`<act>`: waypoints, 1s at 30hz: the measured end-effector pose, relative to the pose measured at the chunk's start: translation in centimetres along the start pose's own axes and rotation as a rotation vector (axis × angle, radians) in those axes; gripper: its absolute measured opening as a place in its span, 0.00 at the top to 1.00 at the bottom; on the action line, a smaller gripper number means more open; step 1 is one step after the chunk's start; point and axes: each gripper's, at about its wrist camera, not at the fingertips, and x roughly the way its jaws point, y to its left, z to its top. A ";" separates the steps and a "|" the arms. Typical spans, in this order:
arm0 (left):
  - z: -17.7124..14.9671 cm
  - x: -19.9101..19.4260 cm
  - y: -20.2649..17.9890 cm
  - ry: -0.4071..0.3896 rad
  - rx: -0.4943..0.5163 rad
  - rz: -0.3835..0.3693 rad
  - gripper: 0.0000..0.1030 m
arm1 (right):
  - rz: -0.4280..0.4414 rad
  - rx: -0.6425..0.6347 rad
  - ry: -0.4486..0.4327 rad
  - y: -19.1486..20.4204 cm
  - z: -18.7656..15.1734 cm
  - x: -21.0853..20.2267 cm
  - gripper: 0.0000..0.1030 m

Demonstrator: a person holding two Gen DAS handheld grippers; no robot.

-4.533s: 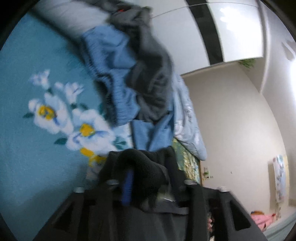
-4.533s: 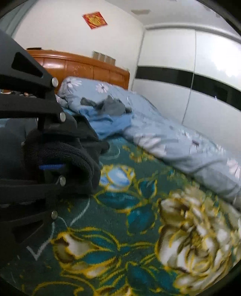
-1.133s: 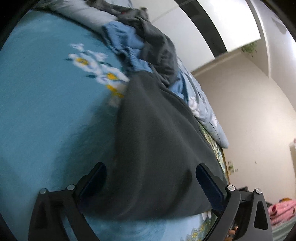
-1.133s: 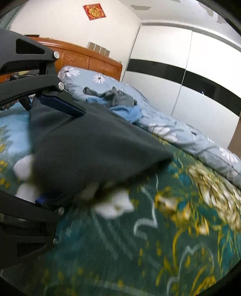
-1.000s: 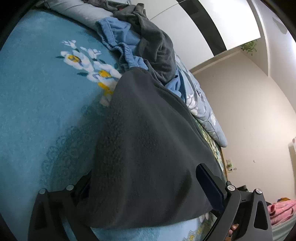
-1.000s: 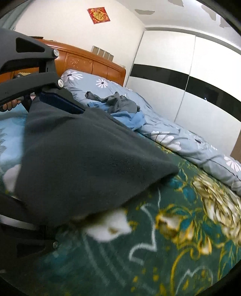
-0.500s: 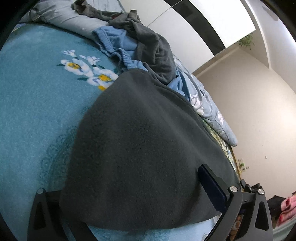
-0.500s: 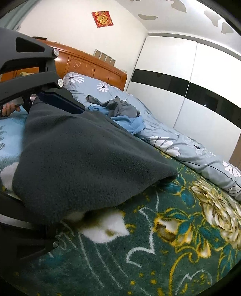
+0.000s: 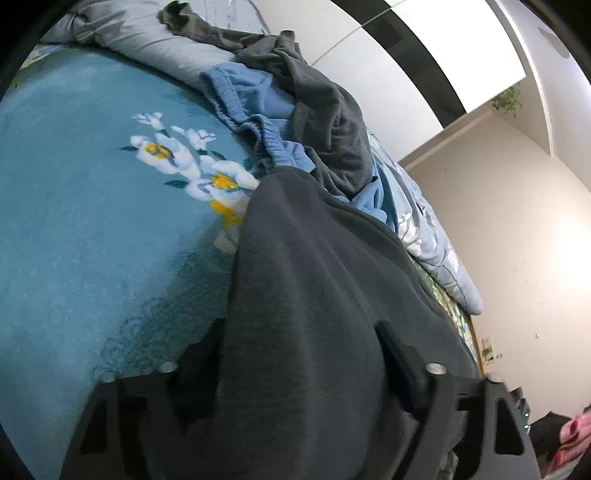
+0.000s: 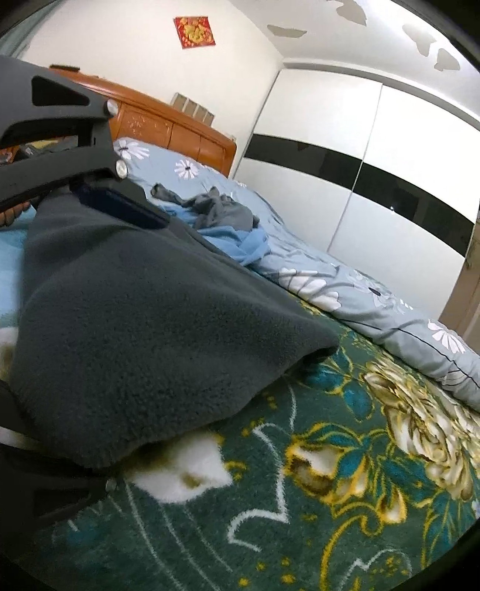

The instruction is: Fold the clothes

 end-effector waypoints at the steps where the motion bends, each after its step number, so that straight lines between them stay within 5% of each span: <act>1: 0.0 -0.1 0.1 -0.007 -0.008 -0.003 0.29 | -0.004 0.008 -0.004 -0.1 0.0 -0.1 0.37; 13: 0.3 -2.9 -1.5 -0.039 0.056 -0.009 0.59 | -0.026 0.045 -0.024 2.4 -0.6 -1.5 0.55; 23: 1.7 -8.9 -1.8 -0.055 0.115 -0.085 0.61 | -0.040 -0.056 -0.017 9.1 -3.8 -4.5 0.58; 30: 5.7 -15.2 -1.8 -0.107 0.168 -0.111 0.61 | 0.010 -0.119 -0.008 15.6 -6.3 -4.5 0.58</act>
